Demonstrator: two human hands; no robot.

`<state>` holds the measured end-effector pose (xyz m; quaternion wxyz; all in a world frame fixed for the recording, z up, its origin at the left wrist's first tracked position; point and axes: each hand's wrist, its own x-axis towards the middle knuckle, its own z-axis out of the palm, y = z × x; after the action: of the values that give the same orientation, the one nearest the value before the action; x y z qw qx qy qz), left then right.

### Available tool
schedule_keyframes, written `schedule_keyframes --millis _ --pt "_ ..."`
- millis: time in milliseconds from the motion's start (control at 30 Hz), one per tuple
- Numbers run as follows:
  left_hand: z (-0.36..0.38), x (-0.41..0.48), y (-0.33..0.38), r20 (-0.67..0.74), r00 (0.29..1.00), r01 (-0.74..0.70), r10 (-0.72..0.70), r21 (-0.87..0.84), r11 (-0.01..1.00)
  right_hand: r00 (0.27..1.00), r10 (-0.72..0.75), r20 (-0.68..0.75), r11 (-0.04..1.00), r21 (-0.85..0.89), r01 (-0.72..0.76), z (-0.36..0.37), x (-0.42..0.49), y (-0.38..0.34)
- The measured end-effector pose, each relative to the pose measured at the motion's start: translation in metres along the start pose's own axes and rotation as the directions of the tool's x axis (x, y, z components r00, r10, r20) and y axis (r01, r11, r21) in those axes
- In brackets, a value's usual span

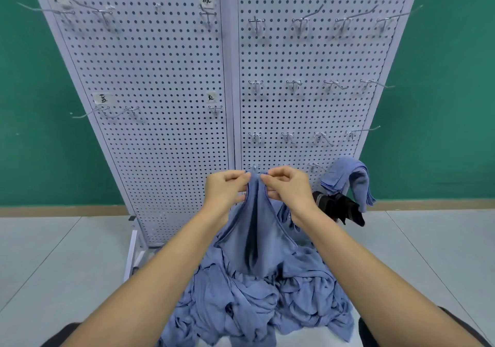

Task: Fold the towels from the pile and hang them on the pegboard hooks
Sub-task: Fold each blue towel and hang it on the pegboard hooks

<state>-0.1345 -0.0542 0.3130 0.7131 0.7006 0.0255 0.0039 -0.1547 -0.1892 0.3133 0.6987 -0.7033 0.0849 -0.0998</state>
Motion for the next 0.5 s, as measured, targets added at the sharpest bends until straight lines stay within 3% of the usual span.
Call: schedule_keyframes --millis 167,400,500 --pt "0.003 -0.005 0.002 0.061 0.997 -0.048 0.047 0.007 0.999 0.997 -0.049 0.056 0.998 0.03 0.047 0.004 -0.01 -0.003" --pt "-0.009 0.001 0.003 0.149 0.987 -0.061 0.056 0.031 0.998 0.961 -0.076 0.265 0.996 0.065 0.06 -0.007 -0.01 -0.013" --pt "-0.012 0.002 0.009 0.219 0.975 -0.053 0.049 0.013 0.999 0.944 -0.235 0.231 0.937 -0.204 0.283 -0.022 0.001 -0.02"
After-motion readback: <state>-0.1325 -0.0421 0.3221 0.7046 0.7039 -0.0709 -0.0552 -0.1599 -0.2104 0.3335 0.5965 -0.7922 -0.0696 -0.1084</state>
